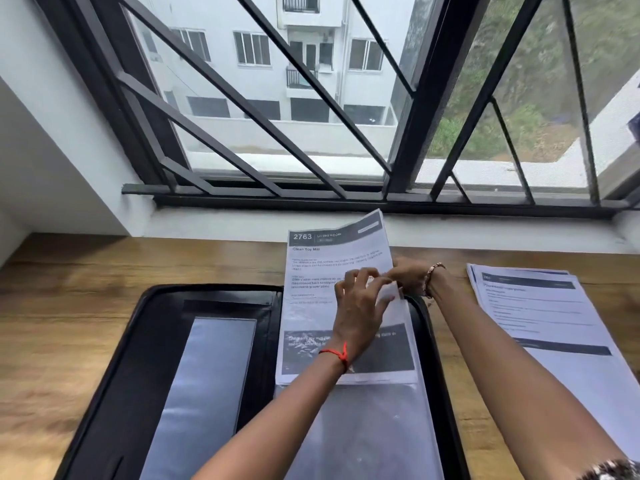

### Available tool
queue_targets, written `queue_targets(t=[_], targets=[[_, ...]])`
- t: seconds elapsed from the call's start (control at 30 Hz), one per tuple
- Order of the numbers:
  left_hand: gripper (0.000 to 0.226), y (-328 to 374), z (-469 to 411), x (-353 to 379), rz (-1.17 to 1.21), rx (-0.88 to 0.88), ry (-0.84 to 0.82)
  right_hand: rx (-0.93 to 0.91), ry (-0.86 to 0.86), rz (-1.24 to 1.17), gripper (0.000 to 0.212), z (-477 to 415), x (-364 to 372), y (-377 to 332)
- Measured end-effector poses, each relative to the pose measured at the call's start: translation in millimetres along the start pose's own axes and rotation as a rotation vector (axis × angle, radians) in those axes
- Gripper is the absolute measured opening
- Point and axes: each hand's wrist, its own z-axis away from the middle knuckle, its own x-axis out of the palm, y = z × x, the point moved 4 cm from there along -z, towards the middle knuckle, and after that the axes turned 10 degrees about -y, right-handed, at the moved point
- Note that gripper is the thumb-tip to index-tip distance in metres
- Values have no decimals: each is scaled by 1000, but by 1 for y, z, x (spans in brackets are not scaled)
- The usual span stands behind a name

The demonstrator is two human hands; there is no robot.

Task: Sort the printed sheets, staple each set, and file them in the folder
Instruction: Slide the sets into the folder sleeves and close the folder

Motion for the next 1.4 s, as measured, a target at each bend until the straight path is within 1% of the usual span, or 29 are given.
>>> queue_targets(t=[0.03,0.1,0.13,0.2,0.27,0.4,0.47,0.53,0.6,0.67,0.7,0.73,0.77,0.8,0.83,0.87,0.9,0.93,0.97,1.0,1.07,1.13,1.27,1.4], targets=[[40,-4,6,0,-21,-10,3,22,24,-22,6,1,-2,0],[47,-15,23,5,-120,-38,-44,50,229,-61,17,-6,-16,5],[49,-22,32,7,-186,-60,-94,37,338,-75,24,-12,-23,7],[54,-38,51,10,-302,-105,-190,-9,481,-75,31,-18,-27,8],[58,-51,68,12,-357,-139,-269,-9,570,-4,29,-19,-27,8],[60,-62,85,10,-393,-191,-420,-24,633,66,21,-18,-24,6],[60,-64,87,11,-414,-213,-473,-14,615,96,17,-16,-24,7],[64,-63,87,10,-424,-196,-477,-13,567,102,27,-13,-26,9],[70,-61,86,13,-420,-165,-475,-1,519,110,15,-8,-28,13],[72,-57,86,11,-430,-173,-457,20,484,150,13,-3,-27,17],[74,-55,86,11,-439,-147,-420,39,470,187,18,-1,-27,19],[76,-53,86,12,-429,-126,-424,65,461,223,25,-1,-27,21],[78,-54,87,14,-402,-118,-462,105,451,253,33,0,-27,23],[79,-56,88,18,-383,-125,-484,147,447,291,37,-2,-27,24],[80,-54,86,16,-392,-122,-462,191,451,377,33,-3,-26,20],[78,-53,86,15,-416,-132,-427,244,459,481,23,-4,-24,17],[75,-52,86,16,-417,-158,-439,286,477,580,17,-5,-22,13],[73,-52,86,16,-399,-171,-442,305,506,662,31,-9,-20,11],[72,-52,86,19,-391,-167,-445,296,508,734,46,-12,-16,7],[71,-53,86,19,-396,-178,-461,233,511,800,56,-16,-11,0],[69,-52,84,18,-403,-205,-483,85,469,923,62,-27,2,-13],[68,-53,85,22,-401,-211,-496,14,410,952,59,-38,14,-24],[69,-58,86,26,-425,-212,-466,12,287,948,53,-58,33,-36],[69,-56,87,25,-418,-221,-476,21,290,923,40,-63,37,-42]])
